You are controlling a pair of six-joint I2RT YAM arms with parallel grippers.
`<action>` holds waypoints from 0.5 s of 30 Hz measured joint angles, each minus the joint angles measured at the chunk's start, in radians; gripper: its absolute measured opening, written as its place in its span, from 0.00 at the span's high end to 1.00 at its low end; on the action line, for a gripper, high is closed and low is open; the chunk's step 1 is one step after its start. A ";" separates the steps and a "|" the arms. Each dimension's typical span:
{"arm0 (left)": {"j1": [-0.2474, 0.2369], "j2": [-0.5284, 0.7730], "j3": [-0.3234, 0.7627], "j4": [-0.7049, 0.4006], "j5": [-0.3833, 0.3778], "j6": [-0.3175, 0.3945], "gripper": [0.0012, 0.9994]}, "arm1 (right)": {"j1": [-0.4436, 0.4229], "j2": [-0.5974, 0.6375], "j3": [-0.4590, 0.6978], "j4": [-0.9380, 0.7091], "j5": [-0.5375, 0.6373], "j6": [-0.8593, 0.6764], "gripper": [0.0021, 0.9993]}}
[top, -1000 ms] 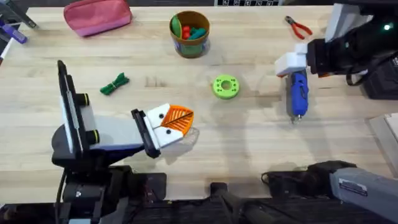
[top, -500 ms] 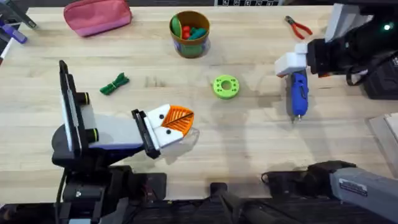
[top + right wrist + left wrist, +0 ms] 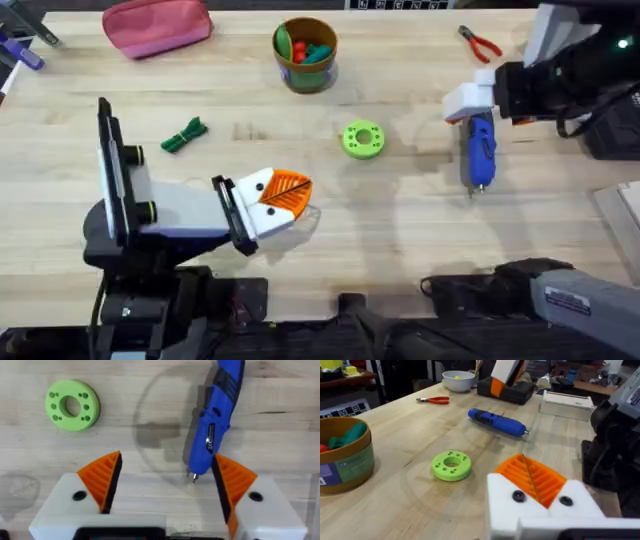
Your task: Pick up the gripper from the table and insert it into the empty holder that is missing its gripper. Then pick up a screw, insert it into the mounting hole, and use the screwdriver to tighten it. Finally, clean up the table by picking up the vegetable and placing it into the bucket.
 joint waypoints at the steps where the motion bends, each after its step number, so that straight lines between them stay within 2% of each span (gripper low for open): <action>1: 0.000 0.000 0.000 0.000 0.000 0.000 0.99 | -0.006 0.000 0.000 0.000 0.000 0.012 0.01; 9: 0.000 0.000 0.000 0.000 0.000 0.000 0.99 | -0.092 0.003 0.000 0.033 0.000 0.060 0.01; 15: 0.000 0.000 0.000 0.000 0.000 0.000 0.99 | -0.115 0.071 0.000 0.076 0.006 0.058 0.01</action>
